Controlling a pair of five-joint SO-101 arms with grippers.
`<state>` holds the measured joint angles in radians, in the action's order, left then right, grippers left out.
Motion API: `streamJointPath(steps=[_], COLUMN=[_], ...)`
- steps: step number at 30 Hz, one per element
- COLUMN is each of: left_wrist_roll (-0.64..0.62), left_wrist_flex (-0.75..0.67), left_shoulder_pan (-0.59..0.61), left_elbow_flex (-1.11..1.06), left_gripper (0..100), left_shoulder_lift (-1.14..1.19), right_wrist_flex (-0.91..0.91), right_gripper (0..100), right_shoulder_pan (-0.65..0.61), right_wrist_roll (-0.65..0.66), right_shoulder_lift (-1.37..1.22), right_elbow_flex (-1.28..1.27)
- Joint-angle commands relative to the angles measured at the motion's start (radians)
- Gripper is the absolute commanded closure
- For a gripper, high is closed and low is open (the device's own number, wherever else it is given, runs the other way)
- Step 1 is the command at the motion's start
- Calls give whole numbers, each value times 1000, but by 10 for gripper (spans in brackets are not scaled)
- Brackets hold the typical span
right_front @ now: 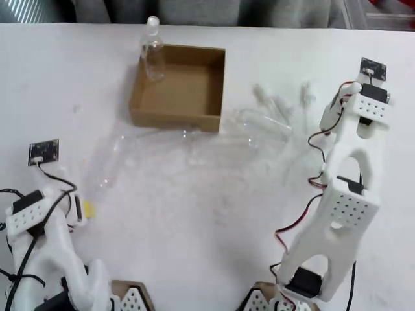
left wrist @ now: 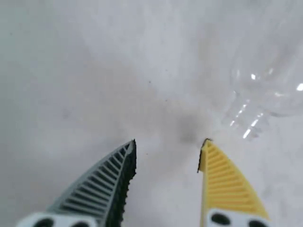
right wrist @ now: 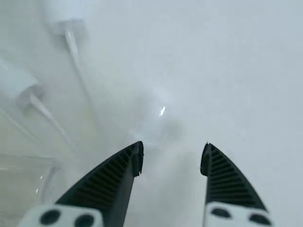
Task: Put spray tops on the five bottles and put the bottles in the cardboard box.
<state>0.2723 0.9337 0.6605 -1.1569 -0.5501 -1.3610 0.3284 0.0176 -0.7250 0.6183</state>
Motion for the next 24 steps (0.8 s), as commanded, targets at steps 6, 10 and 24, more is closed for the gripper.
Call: streamJointPath(steps=[6,10,24], left_wrist_roll=[-14,-14,-14], left_wrist_flex=[-14,-14,-14], left_shoulder_pan=[4,4,4], left_elbow_flex=[5,5,5], left_gripper=[774,774,774], left_shoulder_lift=[-30,-30,-30], right_wrist_flex=[-62,-39,-28], right_gripper=[811,811,897], right_shoulder_pan=[-76,-77,-58], right_wrist_roll=[-20,-20,-20], right_shoulder_lift=[-44,-97,-150], right_elbow_flex=[129,129,158])
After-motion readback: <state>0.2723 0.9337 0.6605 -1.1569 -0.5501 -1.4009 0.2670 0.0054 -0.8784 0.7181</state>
